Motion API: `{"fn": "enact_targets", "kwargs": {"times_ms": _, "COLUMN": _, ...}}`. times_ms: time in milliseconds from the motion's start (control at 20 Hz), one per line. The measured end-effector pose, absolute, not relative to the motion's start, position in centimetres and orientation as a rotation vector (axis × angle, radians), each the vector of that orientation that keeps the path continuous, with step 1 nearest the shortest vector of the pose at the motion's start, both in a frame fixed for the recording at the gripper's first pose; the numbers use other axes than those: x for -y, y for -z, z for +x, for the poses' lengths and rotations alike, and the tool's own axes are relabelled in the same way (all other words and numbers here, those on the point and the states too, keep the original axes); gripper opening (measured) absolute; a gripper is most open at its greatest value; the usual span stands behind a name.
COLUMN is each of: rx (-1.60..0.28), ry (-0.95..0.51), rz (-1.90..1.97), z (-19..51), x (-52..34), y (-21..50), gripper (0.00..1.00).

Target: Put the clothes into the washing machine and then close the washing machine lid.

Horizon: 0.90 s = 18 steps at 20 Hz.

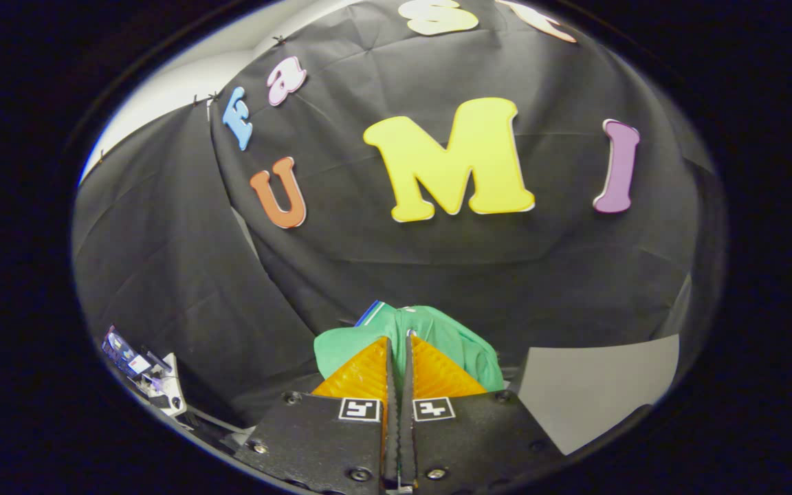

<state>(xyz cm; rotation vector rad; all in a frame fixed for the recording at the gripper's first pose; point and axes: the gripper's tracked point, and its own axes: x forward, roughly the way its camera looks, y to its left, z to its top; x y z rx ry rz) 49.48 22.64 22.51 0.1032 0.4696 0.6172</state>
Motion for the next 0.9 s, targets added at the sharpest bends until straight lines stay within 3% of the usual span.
{"fn": "enact_targets", "kwargs": {"times_ms": 500, "rx": -0.539, "ry": -0.671, "rz": 0.017, "z": 50.9, "x": -31.7, "y": -15.8, "gripper": 0.05}}
{"fn": "enact_targets", "kwargs": {"times_ms": 900, "rx": -0.685, "ry": -0.603, "rz": -0.058, "z": 52.8, "x": -33.9, "y": -5.3, "gripper": 0.04}}
